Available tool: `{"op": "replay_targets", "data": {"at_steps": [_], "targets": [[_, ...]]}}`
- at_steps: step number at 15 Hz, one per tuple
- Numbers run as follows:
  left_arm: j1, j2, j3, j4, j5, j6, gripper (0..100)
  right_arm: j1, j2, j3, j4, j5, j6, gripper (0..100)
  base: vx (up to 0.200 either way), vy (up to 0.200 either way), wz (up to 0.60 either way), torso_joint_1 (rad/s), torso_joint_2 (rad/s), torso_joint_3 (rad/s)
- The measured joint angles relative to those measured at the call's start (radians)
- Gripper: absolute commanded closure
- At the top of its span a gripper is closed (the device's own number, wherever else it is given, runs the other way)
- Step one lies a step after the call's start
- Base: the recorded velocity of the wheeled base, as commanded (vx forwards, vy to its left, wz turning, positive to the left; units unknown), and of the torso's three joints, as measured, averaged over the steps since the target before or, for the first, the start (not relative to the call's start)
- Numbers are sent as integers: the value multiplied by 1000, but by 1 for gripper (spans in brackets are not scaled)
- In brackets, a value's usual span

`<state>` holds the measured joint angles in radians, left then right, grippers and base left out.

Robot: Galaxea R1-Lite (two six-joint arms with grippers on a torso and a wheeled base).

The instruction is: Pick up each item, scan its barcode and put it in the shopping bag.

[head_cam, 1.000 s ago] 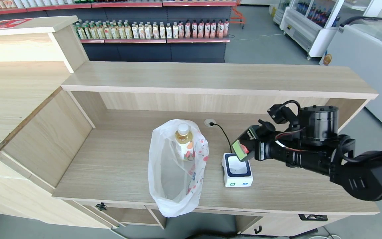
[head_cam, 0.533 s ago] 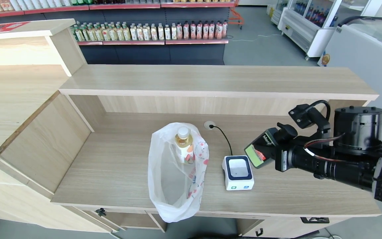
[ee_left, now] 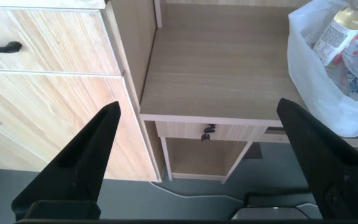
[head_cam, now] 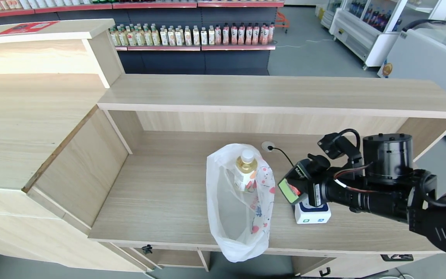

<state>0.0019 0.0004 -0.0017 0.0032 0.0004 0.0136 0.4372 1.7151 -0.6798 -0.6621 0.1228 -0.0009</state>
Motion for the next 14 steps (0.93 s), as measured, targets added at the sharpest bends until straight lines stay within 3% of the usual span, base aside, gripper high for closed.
{"op": "replay_targets", "data": {"at_steps": [3, 7, 14], "targets": [[0, 0, 0, 0, 0, 3, 0, 6, 118, -45, -63, -3, -12, 100, 0, 0, 0, 0, 0, 0], [1, 0, 0, 0, 0, 3, 0, 42, 301, -74, -249, -6, -70, 100, 0, 0, 0, 0, 0, 0], [1, 0, 0, 0, 0, 3, 0, 129, 491, -199, -273, -39, -100, 100, 0, 0, 0, 0, 0, 0]]}}
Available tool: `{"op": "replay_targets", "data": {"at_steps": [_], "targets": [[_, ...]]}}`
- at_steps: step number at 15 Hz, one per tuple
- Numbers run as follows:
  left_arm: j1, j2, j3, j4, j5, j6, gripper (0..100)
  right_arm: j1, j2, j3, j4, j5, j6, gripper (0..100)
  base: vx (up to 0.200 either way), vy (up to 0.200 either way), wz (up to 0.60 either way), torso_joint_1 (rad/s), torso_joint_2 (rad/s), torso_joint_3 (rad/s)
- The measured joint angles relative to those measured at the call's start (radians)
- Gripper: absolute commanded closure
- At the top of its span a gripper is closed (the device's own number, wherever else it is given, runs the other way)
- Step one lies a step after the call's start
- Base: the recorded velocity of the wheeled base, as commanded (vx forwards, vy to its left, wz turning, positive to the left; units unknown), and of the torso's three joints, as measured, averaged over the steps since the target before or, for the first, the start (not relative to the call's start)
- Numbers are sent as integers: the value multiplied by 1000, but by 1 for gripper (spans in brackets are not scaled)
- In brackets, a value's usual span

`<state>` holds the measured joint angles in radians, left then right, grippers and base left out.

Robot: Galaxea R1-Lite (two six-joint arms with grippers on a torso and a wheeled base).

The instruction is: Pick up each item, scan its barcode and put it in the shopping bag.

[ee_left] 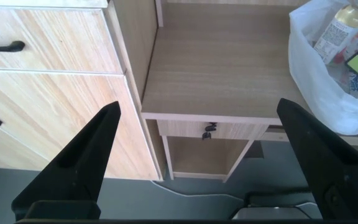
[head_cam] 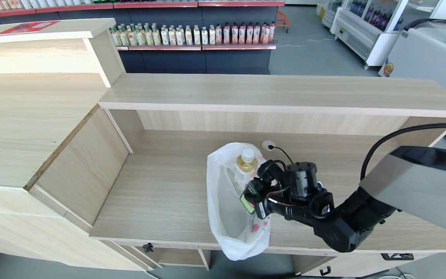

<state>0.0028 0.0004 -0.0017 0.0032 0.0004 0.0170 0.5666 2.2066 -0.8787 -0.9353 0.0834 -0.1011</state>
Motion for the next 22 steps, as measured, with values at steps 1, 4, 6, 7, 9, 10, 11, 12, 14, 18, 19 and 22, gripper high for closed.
{"op": "replay_targets", "data": {"at_steps": [1, 4, 6, 7, 9, 10, 11, 12, 14, 18, 19, 22], "targets": [[0, 0, 0, 0, 0, 0, 0, 7, 18, -13, 1, -12, -17, 100, 0, 0, 0, 0, 0, 0], [0, 0, 0, 0, 0, 0, 0, 16, 63, -30, 0, -19, -71, 100, 0, 0, 0, 0, 0, 0], [0, 0, 0, 0, 0, 0, 0, 16, 81, -33, 0, -20, -76, 100, 0, 0, 0, 0, 0, 0], [0, 0, 0, 0, 1, 0, 0, 16, 88, -36, 0, -20, -77, 100, 0, 0, 0, 0, 0, 0], [0, 0, 0, 0, 1, 0, 0, 16, 98, -39, -3, -21, -76, 0, 0, 0, 0, 0, 0, 0], [0, 0, 0, 0, 1, 0, 0, 16, 101, -39, -7, -19, -71, 0, 0, 0, 0, 0, 0, 0], [0, 0, 0, 0, 1, 0, 0, 17, 103, -39, -20, -17, -67, 0, 0, 0, 0, 0, 0, 0], [0, 0, 0, 0, 1, 0, 0, 17, 103, -41, -34, -17, -60, 0, 0, 0, 0, 0, 0, 0], [0, 0, 0, 0, 1, 0, 0, 19, 96, -40, -67, -17, -9, 0, 0, 0, 0, 0, 0, 0], [0, 0, 0, 0, 1, -11, 0, 17, 5, -30, -24, -15, 127, 0, 0, 0, 0, 0, 0, 0], [0, 0, 0, 0, 0, -12, 0, 17, -33, -26, 9, -15, 165, 0, 0, 0, 0, 0, 0, 0], [0, 0, 0, 0, 1, -15, 0, 10, -176, -4, 117, -17, 233, 0, 0, 0, 0, 0, 0, 0]]}}
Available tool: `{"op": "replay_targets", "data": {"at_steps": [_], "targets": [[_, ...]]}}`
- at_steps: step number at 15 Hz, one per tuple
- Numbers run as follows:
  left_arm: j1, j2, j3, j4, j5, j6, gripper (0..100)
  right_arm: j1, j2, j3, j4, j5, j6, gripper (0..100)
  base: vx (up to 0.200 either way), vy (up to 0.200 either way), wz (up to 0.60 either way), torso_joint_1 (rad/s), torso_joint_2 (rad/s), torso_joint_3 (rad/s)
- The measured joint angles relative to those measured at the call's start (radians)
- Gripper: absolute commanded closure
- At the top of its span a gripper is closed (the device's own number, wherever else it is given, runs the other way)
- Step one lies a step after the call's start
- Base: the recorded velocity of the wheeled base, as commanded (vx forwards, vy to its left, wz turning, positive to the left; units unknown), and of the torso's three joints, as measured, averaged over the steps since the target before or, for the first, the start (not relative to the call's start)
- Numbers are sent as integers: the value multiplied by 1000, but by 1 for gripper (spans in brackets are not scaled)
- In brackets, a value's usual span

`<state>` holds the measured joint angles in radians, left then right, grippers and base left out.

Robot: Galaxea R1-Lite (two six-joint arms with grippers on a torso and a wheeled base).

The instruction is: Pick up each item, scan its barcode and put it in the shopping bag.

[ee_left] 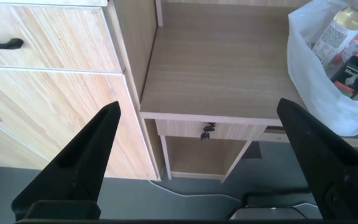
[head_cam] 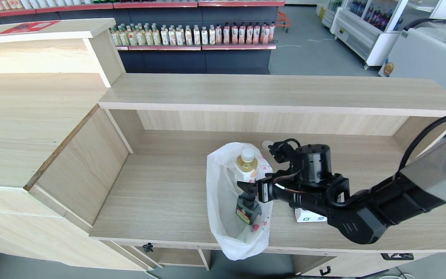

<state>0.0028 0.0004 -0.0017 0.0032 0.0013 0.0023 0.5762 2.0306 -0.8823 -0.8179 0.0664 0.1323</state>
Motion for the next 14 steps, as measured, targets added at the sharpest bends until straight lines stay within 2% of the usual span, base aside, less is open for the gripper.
{"op": "replay_targets", "data": {"at_steps": [3, 9, 12, 14], "targets": [[0, 0, 0, 0, 0, -1, 0, -60, -173, 96, 60, -14, 7, 0, 0, 0, 0, 0, 0, 0], [0, 0, 0, 0, 0, -1, 0, -264, -675, 317, 272, -189, -89, 0, 0, 0, 0, 0, 0, 0], [0, 0, 0, 0, 0, -1, 0, -334, -932, 519, 345, -240, -111, 0, 0, 0, 0, 0, 0, 0], [0, 0, 0, 0, 0, -1, 0, -398, -1088, 658, 366, -206, -129, 0, 0, 0, 0, 0, 0, 0]]}}
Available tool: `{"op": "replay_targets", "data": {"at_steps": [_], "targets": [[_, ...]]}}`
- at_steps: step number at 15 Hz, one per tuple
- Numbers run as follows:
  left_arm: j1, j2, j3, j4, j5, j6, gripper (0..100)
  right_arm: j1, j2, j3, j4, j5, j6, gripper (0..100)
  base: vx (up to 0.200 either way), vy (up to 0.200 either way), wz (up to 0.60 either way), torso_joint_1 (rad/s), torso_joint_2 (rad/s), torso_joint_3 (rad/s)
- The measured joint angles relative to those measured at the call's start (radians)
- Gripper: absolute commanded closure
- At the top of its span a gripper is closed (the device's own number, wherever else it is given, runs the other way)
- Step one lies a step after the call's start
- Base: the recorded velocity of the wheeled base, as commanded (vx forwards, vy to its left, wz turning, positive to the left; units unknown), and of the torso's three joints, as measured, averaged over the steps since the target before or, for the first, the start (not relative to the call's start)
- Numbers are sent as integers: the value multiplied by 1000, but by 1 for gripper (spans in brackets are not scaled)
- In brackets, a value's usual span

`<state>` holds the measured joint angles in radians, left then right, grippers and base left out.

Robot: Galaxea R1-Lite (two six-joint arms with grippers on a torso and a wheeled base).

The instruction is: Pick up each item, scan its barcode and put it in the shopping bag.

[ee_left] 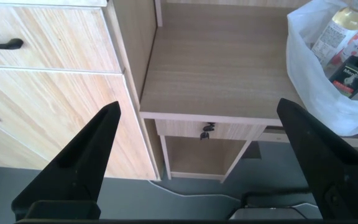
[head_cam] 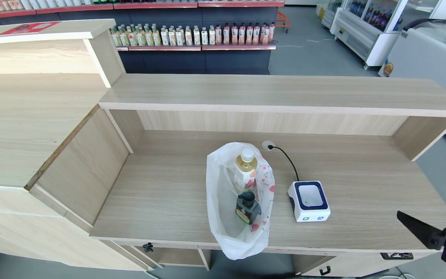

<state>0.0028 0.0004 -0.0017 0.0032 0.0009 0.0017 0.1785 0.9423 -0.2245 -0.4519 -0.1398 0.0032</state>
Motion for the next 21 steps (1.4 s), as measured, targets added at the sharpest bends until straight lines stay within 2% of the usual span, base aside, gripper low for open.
{"op": "replay_targets", "data": {"at_steps": [2, 4, 6, 9, 13, 21], "targets": [[0, 0, 0, 0, 0, 0, 0, -64, -166, 106, 33, 64, -29, 0, 0, 0, 0, 0, 0, 0], [0, 0, 0, 0, 0, 0, 0, -103, -349, 170, 135, 96, -44, 0, 0, 0, 0, 0, 0, 0], [0, 0, 0, 0, 0, 0, 0, -129, -544, 199, 297, 108, -51, 0, 0, 0, 0, 0, 0, 0], [0, 0, 0, 0, 0, 0, 0, -152, -779, 216, 445, 118, -67, 0, 0, 0, 0, 0, 0, 0], [0, 0, 0, 0, 0, 0, 0, -171, -913, 221, 454, 120, -66, 0, 0, 0, 0, 0, 0, 0], [0, 0, 0, 0, 0, 0, 0, -173, -946, 221, 454, 120, -45, 0, 0, 0, 0, 0, 0, 0]]}}
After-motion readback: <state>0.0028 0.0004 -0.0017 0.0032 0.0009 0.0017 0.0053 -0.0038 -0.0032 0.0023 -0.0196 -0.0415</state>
